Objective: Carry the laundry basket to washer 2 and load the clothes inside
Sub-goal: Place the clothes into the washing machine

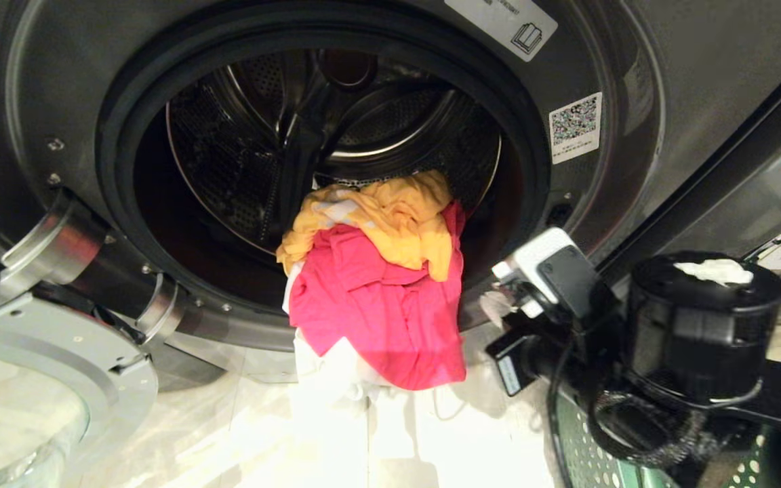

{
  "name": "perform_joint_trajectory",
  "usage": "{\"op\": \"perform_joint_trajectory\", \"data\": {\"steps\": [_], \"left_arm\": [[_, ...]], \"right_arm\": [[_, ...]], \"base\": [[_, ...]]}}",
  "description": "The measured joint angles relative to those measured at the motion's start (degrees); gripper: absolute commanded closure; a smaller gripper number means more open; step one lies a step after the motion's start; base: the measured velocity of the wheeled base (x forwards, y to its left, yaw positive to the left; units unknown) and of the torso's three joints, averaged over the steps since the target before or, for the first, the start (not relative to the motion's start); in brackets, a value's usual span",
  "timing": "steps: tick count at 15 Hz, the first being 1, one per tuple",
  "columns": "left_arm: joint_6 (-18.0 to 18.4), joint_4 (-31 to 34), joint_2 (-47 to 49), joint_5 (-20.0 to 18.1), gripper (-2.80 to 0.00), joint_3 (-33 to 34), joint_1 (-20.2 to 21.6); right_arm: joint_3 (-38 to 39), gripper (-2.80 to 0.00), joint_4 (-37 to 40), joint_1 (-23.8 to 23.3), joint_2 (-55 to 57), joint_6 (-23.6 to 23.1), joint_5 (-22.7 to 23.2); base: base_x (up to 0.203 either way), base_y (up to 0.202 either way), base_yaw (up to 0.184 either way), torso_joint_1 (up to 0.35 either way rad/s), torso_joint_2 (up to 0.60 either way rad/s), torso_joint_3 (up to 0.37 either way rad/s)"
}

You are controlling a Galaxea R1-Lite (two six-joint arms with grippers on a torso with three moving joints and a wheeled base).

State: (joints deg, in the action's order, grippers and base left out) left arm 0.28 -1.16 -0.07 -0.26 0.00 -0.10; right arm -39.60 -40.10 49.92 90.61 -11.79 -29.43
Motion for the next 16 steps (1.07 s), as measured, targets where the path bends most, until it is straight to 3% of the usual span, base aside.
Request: {"op": "perform_joint_trajectory", "data": {"steps": [3, 7, 10, 12, 16], "left_arm": [[-0.42, 0.0, 0.0, 0.06, 0.0, 0.0, 0.0], [-0.44, -0.02, 0.0, 0.08, 0.0, 0.0, 0.0], [-0.44, -0.03, 0.0, 0.08, 0.0, 0.0, 0.0], [-0.44, -0.03, 0.0, 0.1, 0.0, 0.0, 0.0], [-0.44, -0.03, 0.0, 0.09, 0.0, 0.0, 0.0]], "right_arm": [[7.44, 0.0, 0.05, -10.32, -5.21, 4.33, -3.83], [14.7, 0.0, 1.0, -28.27, -10.45, 4.18, -7.73], [22.73, 0.0, 6.53, -33.84, -19.46, 3.46, -9.81], [28.0, 0.0, 9.52, -36.41, -27.6, 3.33, -5.6], [35.98, 0.0, 19.04, -46.08, -48.46, 2.6, 14.36]], "base": [[0.0, 0.0, 0.0, 0.0, 0.0, 0.0], [0.0, 0.0, 0.0, 0.0, 0.0, 0.0], [0.0, 0.0, 0.0, 0.0, 0.0, 0.0], [0.0, 0.0, 0.0, 0.0, 0.0, 0.0], [0.0, 0.0, 0.0, 0.0, 0.0, 0.0]]}}
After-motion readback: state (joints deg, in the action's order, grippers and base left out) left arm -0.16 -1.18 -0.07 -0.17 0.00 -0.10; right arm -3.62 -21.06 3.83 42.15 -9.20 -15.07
